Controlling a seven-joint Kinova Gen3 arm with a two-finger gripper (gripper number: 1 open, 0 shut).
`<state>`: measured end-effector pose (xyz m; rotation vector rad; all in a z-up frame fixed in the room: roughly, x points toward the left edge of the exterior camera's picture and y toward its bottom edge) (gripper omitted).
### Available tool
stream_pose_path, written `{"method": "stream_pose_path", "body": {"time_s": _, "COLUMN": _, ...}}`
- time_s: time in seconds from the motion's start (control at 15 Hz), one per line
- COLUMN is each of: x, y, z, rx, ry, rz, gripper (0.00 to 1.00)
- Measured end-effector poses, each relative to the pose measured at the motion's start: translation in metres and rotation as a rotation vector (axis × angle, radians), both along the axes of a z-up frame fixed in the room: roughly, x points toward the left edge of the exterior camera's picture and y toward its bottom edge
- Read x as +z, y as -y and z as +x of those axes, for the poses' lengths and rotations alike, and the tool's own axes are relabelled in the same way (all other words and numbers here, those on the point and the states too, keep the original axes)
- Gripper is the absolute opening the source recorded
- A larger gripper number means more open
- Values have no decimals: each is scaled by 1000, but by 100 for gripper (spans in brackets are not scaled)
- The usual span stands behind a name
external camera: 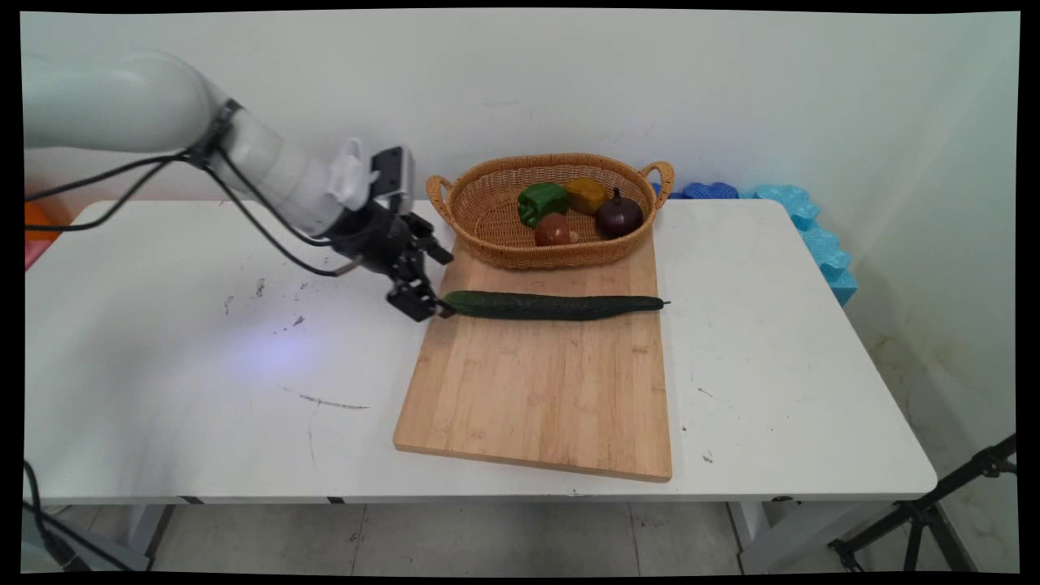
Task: Pick up the cucumber from the cutting board
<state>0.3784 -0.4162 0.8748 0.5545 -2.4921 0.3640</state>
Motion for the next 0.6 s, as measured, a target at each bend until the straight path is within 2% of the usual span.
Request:
{"method": "stream_pose_path", "body": {"time_s": 0.33, "x": -23, "y": 21, "z": -37, "rx": -1, "ry": 6, "rz": -7, "gripper": 100}}
{"method": "stream_pose_path", "body": {"time_s": 0.6, "x": -36, "y": 33, "z": -52, "rx": -6, "ry": 14, "rz": -9, "gripper": 100}}
